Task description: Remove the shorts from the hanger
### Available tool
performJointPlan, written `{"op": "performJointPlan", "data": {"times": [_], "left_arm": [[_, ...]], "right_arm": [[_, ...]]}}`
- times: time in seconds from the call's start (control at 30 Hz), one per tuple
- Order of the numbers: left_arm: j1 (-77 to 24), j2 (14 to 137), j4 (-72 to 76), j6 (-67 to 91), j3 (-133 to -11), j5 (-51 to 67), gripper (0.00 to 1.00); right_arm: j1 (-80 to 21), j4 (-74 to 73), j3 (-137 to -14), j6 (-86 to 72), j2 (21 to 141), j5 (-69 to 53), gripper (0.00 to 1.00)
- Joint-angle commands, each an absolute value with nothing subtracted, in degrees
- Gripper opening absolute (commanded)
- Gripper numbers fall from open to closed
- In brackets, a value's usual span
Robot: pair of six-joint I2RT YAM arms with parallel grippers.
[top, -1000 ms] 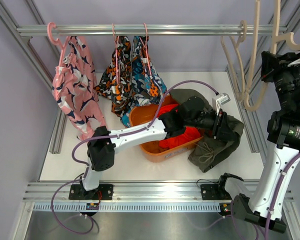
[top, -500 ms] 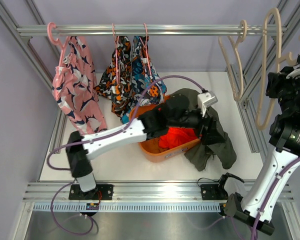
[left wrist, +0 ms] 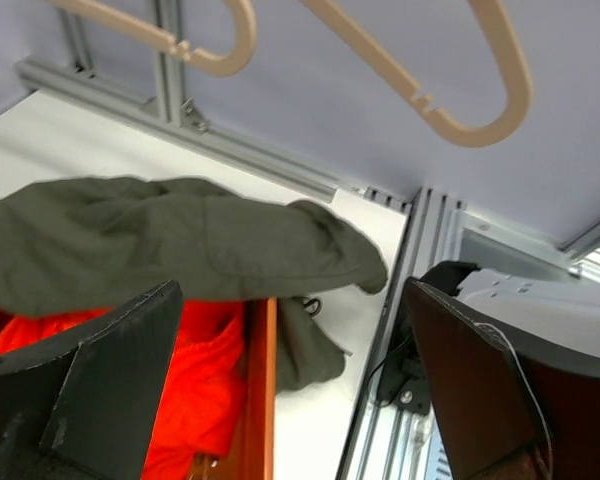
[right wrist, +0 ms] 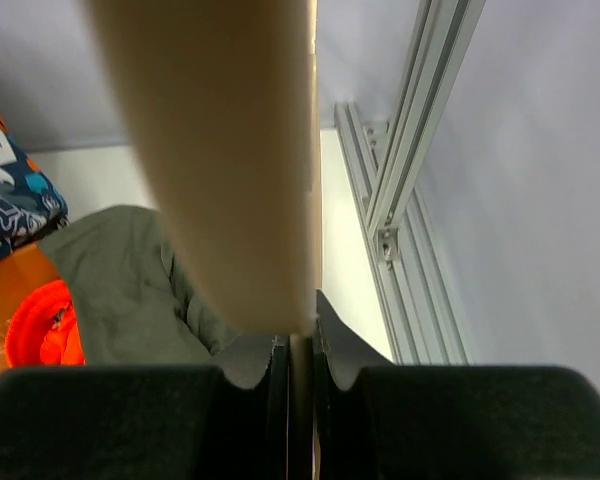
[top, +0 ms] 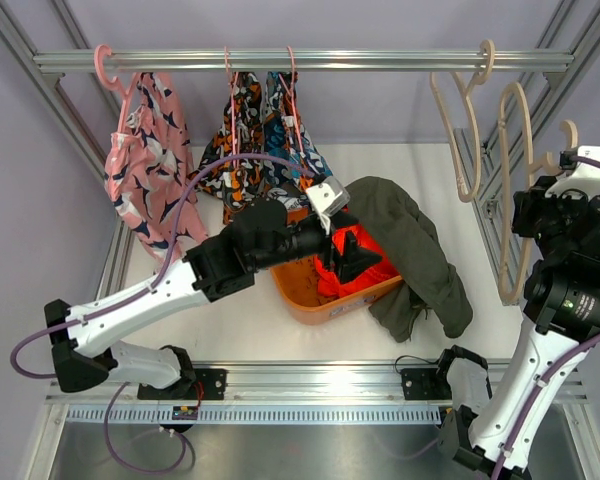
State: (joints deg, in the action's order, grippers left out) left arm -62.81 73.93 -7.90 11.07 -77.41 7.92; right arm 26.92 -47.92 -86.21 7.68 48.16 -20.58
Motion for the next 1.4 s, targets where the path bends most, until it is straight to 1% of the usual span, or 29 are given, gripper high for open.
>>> {"op": "performJointPlan", "data": {"times": [0.0, 0.13, 0.23, 0.27, 0.33, 0.37, 0.43, 0.47, 0.57, 0.7, 0.83, 1.17, 1.37], "left_arm": [[-62.8, 69.1, -7.6, 8.3, -74.4, 1.9, 0.99], [-62.8, 64.3, -7.3, 8.7, -70.8, 0.3, 0.99], [-62.8, 61.3, -6.7, 9.1, -69.0, -1.3, 0.99], [-62.8, 60.2, -6.5, 9.3, -68.4, -1.5, 0.99], [-62.8, 59.4, -6.7, 9.6, -68.0, -1.5, 0.99], [-62.8, 59.1, -6.9, 9.8, -67.9, -1.8, 0.99], [-62.8, 58.4, -7.6, 10.2, -67.8, -1.8, 0.99], [-62.8, 58.1, -7.7, 10.4, -67.5, -1.8, 0.99], [-62.8, 56.4, -7.0, 11.3, -65.7, -2.4, 0.99], [-62.8, 54.8, -6.0, 11.9, -64.2, -2.8, 0.99], [-62.8, 55.5, -6.4, 12.1, -64.1, -2.7, 0.99], [-62.8, 58.6, -4.4, 15.7, -63.7, -2.1, 0.99], [-62.8, 59.9, -3.3, 17.6, -63.7, -3.5, 0.99]], "right_arm": [[27.2, -49.2, -86.0, 8.7, 49.7, -20.1, 0.0], [27.2, -50.2, -87.6, 9.9, 54.7, -20.8, 0.0], [27.2, -51.7, -92.9, 11.4, 62.2, -22.8, 0.0], [27.2, -52.5, -97.7, 11.8, 67.1, -23.4, 0.0], [27.2, -56.4, -103.3, 12.4, 72.6, -25.2, 0.0], [27.2, -57.8, -109.5, 12.6, 78.1, -25.4, 0.0], [27.2, -62.5, -116.0, 13.9, 83.3, -26.3, 0.0], [27.2, -63.7, -121.4, 14.4, 87.5, -26.5, 0.0], [27.2, -67.4, -130.8, 16.0, 94.5, -26.5, 0.0], [27.0, -69.3, -138.3, 17.2, 100.3, -27.2, 0.0], [26.8, -67.5, -142.0, 17.1, 102.9, -26.9, 0.0], [24.5, -63.4, -142.1, 16.3, 107.5, -25.8, 0.0], [24.4, -61.4, -145.7, 15.5, 111.3, -24.6, 0.0]]}}
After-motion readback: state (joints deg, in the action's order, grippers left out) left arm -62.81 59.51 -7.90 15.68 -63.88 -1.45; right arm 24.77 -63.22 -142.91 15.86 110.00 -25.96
